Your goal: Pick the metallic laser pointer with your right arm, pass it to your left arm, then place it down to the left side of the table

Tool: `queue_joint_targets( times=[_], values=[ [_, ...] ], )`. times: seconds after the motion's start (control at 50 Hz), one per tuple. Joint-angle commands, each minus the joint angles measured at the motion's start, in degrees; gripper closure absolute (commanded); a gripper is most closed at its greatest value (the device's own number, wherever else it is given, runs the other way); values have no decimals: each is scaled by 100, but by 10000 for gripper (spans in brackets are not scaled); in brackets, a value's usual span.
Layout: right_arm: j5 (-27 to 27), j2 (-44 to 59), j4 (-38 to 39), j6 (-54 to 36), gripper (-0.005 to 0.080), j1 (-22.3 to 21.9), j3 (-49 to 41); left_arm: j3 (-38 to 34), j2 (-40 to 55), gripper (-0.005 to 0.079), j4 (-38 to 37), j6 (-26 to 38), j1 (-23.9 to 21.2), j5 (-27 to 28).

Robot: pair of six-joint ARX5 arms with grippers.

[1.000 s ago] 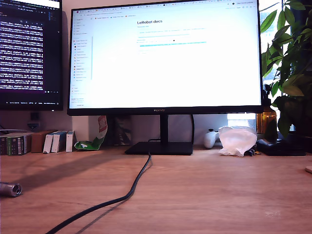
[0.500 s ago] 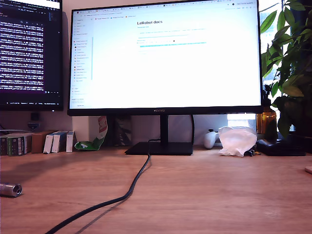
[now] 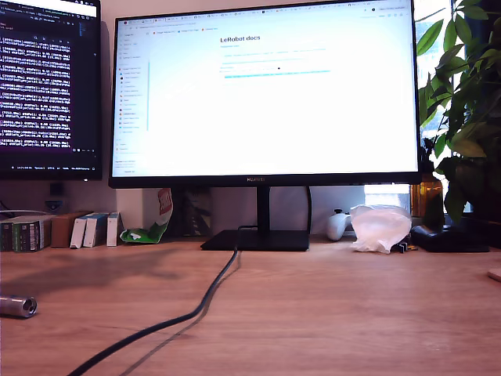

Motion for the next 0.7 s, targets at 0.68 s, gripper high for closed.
queue_joint_targets(
  times=[0.68],
  values=[
    [-13,-2225,328,-186,763,-15,-3482,-1808,-1244,757,55,-66,4,92]
  ],
)
